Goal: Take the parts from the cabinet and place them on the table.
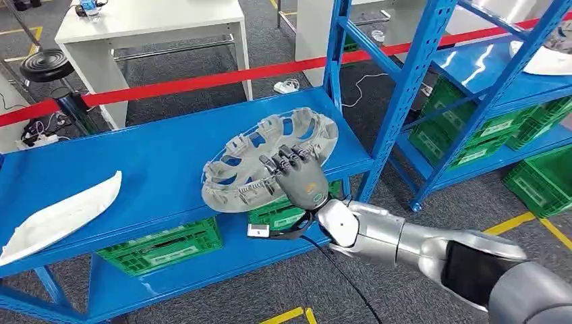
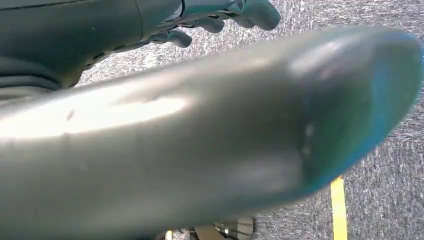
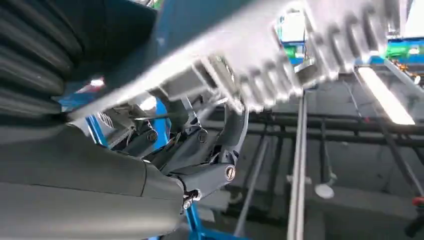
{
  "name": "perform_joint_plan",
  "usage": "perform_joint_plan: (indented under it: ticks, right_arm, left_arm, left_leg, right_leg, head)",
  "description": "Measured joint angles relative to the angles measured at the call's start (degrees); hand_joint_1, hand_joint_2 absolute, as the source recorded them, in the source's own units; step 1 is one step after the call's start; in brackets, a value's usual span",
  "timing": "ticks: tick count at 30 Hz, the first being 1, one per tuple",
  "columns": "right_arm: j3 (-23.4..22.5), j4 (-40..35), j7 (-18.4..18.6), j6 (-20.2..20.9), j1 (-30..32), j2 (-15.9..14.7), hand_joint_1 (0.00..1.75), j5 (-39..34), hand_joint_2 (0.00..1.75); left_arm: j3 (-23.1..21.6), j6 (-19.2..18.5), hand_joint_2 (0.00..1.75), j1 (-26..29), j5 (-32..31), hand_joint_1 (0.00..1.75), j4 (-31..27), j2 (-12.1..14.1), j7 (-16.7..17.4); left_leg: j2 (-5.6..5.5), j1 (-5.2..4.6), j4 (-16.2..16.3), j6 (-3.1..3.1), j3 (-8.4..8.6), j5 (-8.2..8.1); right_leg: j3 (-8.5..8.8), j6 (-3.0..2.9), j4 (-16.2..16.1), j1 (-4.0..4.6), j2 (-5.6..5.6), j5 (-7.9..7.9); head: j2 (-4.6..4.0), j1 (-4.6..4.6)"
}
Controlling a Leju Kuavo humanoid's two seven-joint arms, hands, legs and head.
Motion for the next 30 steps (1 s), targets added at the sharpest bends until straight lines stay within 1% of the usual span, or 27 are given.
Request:
perform_joint_plan:
  ticks: [4,8,11,16,19,22,27,30]
  right_arm:
    - [2.46,-0.26,-0.02,-0.46,-2.09,-0.33,1.75,0.0,1.75]
    - [4.39,0.61,-0.02,-2.8,-4.49,-0.22,1.75,0.0,1.75]
    - [5.22,0.92,-0.02,-3.15,-6.77,-0.32,1.75,-0.07,1.75]
    - [5.31,0.2,0.0,-3.19,-10.87,-1.59,1.75,-0.04,1.75]
    - [5.33,0.09,0.0,-4.13,-12.59,-1.66,1.75,-0.04,1.75]
    - [5.4,0.24,-0.07,-6.08,-13.17,-1.51,1.75,-0.04,1.75]
    - [5.01,0.27,-0.11,-6.25,-14.34,-1.31,1.75,-0.07,1.75]
    - [4.04,-0.85,-0.09,-6.14,-15.62,-1.94,1.75,-0.09,1.75]
  left_arm:
    - [0.0,0.0,0.0,-0.05,0.15,0.0,0.0,0.0,0.28]
    - [0.0,0.11,0.0,-0.03,0.68,0.0,0.0,0.0,0.24]
    - [0.0,0.13,0.0,-0.02,0.72,0.0,0.0,0.0,0.09]
    - [0.0,-0.13,0.0,0.04,0.7,0.0,0.0,0.02,0.33]
    - [0.0,-1.69,0.0,0.01,0.7,0.0,0.0,0.02,0.5]
    - [0.0,-2.97,0.0,0.03,0.81,0.0,0.0,0.02,0.52]
    - [0.0,-3.41,0.0,0.06,0.55,0.0,0.0,0.07,0.55]
    - [0.0,-3.32,0.0,0.05,0.07,0.0,0.0,0.11,0.68]
  left_leg:
    - [0.01,0.0,0.0,0.0,-0.02,0.0]
    - [-0.02,0.01,-0.01,0.0,-0.07,0.01]
    - [-0.01,0.0,0.0,-0.01,-0.06,0.02]
    - [-0.02,0.0,0.0,0.0,-0.07,0.03]
    - [0.01,0.0,0.0,0.0,-0.06,0.03]
    - [-0.08,0.0,0.0,0.0,-0.1,0.03]
    - [-0.06,0.0,0.0,0.0,-0.1,0.03]
    - [-0.06,0.0,0.01,0.0,-0.1,0.03]
  right_leg:
    - [-0.04,0.0,0.0,0.0,0.01,0.0]
    - [-0.06,0.0,0.01,0.01,-0.02,0.0]
    - [-0.08,-0.01,0.02,0.01,0.0,0.01]
    - [-0.07,0.0,0.02,0.0,-0.01,0.03]
    - [-0.08,0.0,0.02,0.0,0.0,0.02]
    - [-0.08,0.0,0.02,0.0,-0.03,0.02]
    - [-0.09,0.0,0.02,0.0,-0.03,0.02]
    - [-0.1,0.0,0.02,0.0,-0.02,0.03]
  head:
    - [0.02,-0.02]
    - [0.02,0.0]
    - [0.02,-0.02]
    - [0.0,0.0]
    - [0.0,-0.02]
    - [0.0,0.0]
    - [0.0,0.0]
    - [0.02,0.0]
